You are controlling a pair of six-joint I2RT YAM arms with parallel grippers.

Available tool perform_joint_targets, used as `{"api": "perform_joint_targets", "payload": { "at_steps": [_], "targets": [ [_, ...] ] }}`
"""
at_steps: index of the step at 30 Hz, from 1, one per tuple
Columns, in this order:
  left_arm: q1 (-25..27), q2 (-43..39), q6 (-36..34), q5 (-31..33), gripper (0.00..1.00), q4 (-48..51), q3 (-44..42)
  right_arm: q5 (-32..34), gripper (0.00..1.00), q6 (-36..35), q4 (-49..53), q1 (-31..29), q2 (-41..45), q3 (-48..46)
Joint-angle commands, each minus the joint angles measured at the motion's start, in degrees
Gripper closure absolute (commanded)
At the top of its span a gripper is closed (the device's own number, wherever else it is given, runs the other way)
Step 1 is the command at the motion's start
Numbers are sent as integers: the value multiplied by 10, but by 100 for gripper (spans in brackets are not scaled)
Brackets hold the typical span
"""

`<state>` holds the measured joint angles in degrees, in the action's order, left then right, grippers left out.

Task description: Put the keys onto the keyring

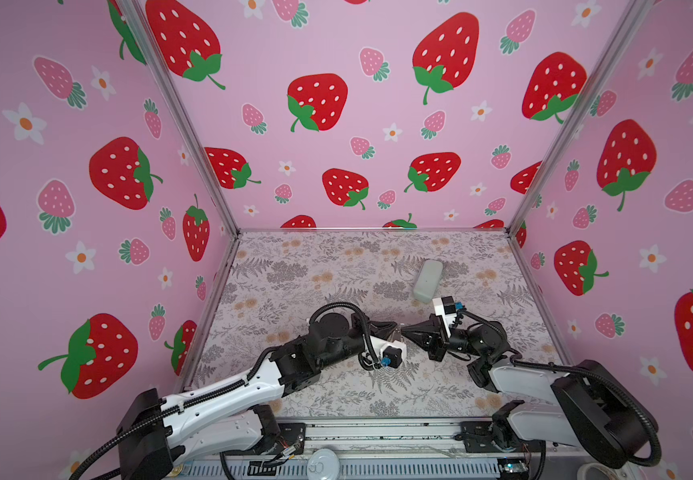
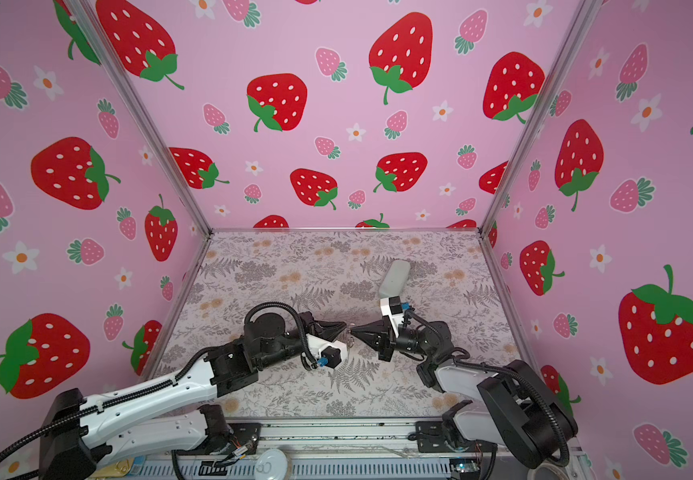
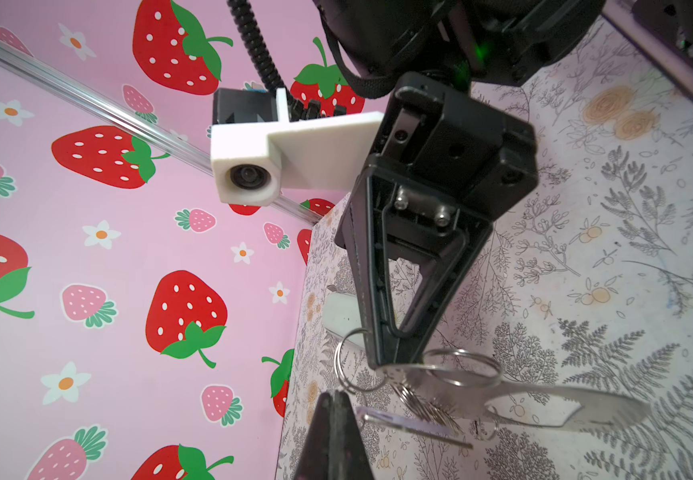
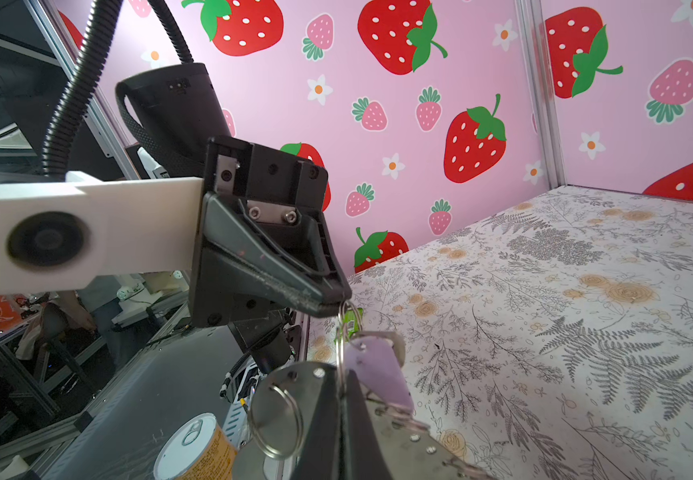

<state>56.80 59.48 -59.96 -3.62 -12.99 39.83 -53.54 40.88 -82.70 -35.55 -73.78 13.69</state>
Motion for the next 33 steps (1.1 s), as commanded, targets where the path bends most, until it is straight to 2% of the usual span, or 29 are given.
{"api": "perform_joint_targets", "payload": {
  "at_steps": [1, 9, 14, 20, 23, 28, 31, 33],
  "targets": [
    [-2, -9, 0, -9, 100, -25, -1, -1, 100, 14, -105, -7, -7, 18],
    [-3, -5, -6, -5, 100, -20, 0, -7, 100, 14, -113, -9, -12, 21],
    [-10, -3, -8, -19, 100, -10, 7, -40, 100, -31, -50, -16, -5, 38],
    [-18, -4, 0, -16, 100, 10, 16, -35, 100, -46, -40, -18, 2, 29],
    [-65, 0, 87, -57, 100, 93, 50, -12, 100, -87, -5, -17, 19, 14],
    [-146, 12, 235, -86, 100, 190, 78, 77, 100, -238, 163, -9, 100, -1],
    [-172, 45, 310, -90, 83, 223, 89, 126, 100, -316, 266, -3, 144, 6],
    [-182, 87, 368, -86, 78, 244, 108, 146, 100, -329, 285, 5, 158, 4]
  ]
}}
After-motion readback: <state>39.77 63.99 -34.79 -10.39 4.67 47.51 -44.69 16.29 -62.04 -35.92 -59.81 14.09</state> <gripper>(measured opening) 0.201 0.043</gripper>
